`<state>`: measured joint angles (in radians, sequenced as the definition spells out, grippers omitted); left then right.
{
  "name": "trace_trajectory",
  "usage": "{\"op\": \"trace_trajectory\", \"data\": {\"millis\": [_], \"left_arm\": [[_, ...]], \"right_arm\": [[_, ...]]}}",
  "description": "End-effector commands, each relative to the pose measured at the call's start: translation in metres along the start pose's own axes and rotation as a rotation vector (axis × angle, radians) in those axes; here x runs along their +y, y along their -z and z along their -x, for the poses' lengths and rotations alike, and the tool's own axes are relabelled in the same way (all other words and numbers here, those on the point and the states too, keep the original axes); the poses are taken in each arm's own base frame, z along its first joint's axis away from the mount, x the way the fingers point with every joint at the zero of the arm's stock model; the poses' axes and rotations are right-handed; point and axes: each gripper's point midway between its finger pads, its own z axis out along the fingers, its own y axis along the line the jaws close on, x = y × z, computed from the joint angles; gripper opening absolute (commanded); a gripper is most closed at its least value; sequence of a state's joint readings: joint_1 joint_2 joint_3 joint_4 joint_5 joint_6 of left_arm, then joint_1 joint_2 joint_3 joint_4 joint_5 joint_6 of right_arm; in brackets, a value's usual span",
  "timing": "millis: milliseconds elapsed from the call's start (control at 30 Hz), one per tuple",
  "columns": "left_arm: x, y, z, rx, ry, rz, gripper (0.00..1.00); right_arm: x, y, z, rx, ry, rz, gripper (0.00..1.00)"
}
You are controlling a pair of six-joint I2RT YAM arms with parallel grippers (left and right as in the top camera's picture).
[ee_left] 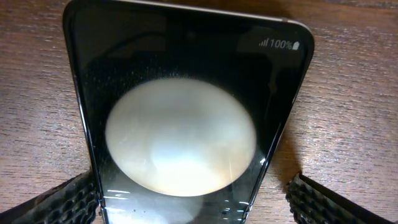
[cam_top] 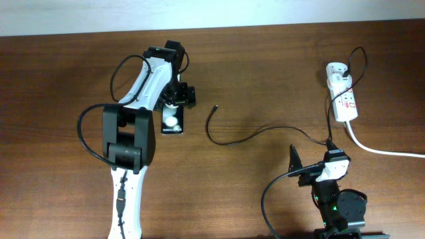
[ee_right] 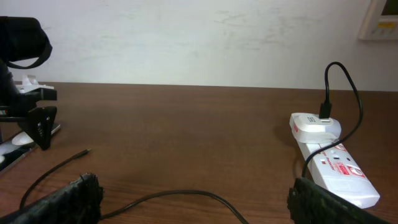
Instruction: Plug charger to phone and switch on socket
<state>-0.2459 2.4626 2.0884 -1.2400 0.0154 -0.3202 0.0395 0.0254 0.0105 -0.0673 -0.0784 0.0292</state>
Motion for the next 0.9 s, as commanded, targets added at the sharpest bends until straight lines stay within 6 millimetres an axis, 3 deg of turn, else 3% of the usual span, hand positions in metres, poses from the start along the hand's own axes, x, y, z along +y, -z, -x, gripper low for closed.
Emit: {"op": "trace_trajectory", "data": {"millis": [0,200,500,733,867], "left_arm": [[0.009,-0.02,-0.008,0.038,0.021,0.056,0.99],[0.03,-0.018,-0.007,0.022,0.015,0.18,0.99],[0.029,-0.018,-0.017,0.074,-0.069,0.162,0.99],[0.023,-0.04,-0.026,0.098,-0.066,0.117,0.98],[0.023,-0.041,-0.027,0.101,-0.066,0.116,0.93]], "right_arm": [[0.001,0.0,-0.003,0.007,-0.005,0.001,0.99],[0.001,0.0,-0.003,0.007,-0.005,0.001,0.99],[0.001,0.0,-0.003,0.007,-0.005,0.001,0.99],[0.001,0.0,-0.003,0.007,-0.005,0.001,0.99],[0.001,0.0,-0.003,0.007,-0.005,0.001,0.99]]}}
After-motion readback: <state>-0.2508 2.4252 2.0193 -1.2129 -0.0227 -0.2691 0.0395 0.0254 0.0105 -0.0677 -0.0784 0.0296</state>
